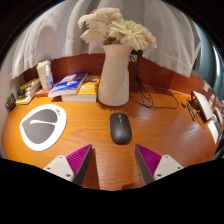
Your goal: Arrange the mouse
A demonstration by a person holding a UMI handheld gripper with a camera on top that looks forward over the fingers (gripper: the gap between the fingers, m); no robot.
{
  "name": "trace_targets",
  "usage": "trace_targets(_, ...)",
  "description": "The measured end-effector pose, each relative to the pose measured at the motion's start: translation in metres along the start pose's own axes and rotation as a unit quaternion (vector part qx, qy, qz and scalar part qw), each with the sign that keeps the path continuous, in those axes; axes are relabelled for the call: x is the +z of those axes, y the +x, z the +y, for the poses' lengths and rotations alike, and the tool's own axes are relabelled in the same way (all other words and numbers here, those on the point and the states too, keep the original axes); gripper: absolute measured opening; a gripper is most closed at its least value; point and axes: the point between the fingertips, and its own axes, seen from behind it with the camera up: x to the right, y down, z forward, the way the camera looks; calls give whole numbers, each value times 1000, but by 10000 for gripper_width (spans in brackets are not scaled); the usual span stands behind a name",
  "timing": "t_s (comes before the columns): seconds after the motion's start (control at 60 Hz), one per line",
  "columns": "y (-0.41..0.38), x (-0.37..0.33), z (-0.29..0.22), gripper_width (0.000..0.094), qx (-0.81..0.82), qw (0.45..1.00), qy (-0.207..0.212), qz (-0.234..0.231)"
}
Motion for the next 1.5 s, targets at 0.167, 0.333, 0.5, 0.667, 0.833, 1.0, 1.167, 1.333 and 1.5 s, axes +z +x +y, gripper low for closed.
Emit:
trace_targets(0.167, 5, 51, -41, 803, -5, 1000, 3, -17)
trace_targets(0.333, 5, 69, -55, 490, -7, 1000, 5, -25)
trace_targets(0.5, 5, 73, -57, 389, -28, 999, 9, -22)
trace_targets(0.667, 6, 72, -56, 339, -14, 1000, -15, -9)
trace_targets(0.833, 2, 36, -91, 343, 11, 1000, 3, 10)
trace_targets(1.0, -45, -22, -149, 343, 14, 999, 49, 6)
trace_targets(1.167, -131, -71, -204, 346, 9, 994, 110, -15)
trace_targets(1.333, -215, -57, -193, 347, -9, 995, 99, -28)
trace_targets(1.5, -256, 0, -121, 345, -15, 999, 19, -24)
